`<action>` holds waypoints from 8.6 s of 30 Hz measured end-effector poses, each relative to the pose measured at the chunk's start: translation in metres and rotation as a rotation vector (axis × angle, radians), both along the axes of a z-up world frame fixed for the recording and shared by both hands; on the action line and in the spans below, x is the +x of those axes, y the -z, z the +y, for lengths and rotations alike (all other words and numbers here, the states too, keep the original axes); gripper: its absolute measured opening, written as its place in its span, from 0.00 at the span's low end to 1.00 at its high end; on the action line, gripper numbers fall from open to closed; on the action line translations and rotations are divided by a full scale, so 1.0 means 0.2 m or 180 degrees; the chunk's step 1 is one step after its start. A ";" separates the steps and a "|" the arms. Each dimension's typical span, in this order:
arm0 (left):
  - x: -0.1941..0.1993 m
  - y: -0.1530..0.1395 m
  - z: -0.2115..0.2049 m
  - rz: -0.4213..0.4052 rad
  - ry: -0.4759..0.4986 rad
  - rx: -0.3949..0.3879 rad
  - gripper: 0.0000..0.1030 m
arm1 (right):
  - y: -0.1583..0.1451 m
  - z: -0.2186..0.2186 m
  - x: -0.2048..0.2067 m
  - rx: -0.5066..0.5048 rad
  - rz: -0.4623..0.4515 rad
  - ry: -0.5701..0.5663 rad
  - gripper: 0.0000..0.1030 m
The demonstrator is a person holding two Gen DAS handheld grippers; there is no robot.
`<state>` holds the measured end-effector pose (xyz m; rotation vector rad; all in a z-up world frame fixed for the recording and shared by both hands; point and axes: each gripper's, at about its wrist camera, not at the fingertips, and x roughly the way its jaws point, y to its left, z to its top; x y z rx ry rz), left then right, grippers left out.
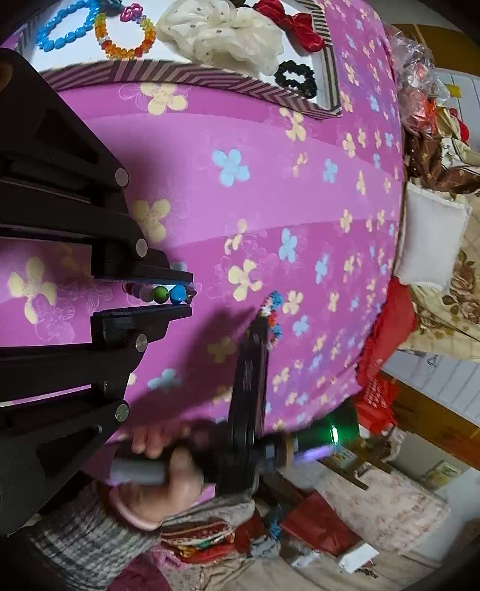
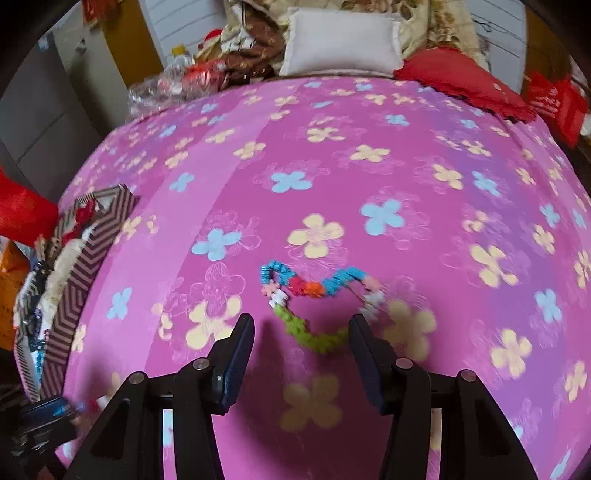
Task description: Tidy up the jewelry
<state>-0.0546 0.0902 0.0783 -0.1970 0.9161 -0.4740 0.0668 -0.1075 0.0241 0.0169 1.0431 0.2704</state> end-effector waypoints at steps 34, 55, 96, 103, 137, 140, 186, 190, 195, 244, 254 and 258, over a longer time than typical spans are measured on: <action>-0.12 -0.31 0.86 -0.0487 -0.1113 -0.0296 0.09 | -0.65 0.48 -0.34 0.0283 -0.0355 -0.0266 0.11; -0.03 0.08 1.35 0.0458 -0.2024 -0.0299 0.09 | -0.37 1.50 -0.37 0.0188 0.0063 -0.1160 0.11; -0.46 -0.33 0.58 -0.1582 -0.2445 0.1516 0.87 | -0.15 0.20 -1.01 -0.0393 -0.0340 0.0028 0.49; -0.63 -0.33 0.37 -0.1272 -0.2224 0.1379 0.88 | -0.15 0.07 -1.08 -0.0169 -0.0380 0.0108 0.49; -0.92 -0.49 0.03 -0.1634 -0.1917 0.1063 1.00 | -0.21 -0.21 -1.38 -0.0356 -0.0651 0.0505 0.50; -0.94 -0.51 0.05 -0.1674 -0.1946 0.1014 1.00 | -0.20 -0.20 -1.37 -0.0361 -0.0641 0.0490 0.50; -0.91 -0.16 0.28 -0.0347 -0.2072 0.1257 1.00 | -0.25 0.19 -1.32 -0.0480 -0.0570 0.0228 0.52; -0.91 -0.15 0.27 -0.0328 -0.2035 0.1261 1.00 | -0.24 0.21 -1.33 -0.0482 -0.0535 0.0193 0.52; -0.91 -0.14 0.28 -0.0317 -0.2048 0.1259 1.00 | -0.24 0.23 -1.34 -0.0532 -0.0570 0.0160 0.52; -0.89 0.00 0.43 0.0050 -0.2107 0.1089 1.00 | -0.27 0.42 -1.32 -0.0708 -0.0660 0.0006 0.58; -0.89 0.00 0.41 0.0014 -0.2091 0.1146 1.00 | -0.22 0.44 -1.33 -0.0738 -0.0590 -0.0051 0.61; -0.90 -0.03 0.39 -0.0046 -0.2058 0.1230 1.00 | -0.21 0.42 -1.33 -0.0687 -0.0571 -0.0026 0.61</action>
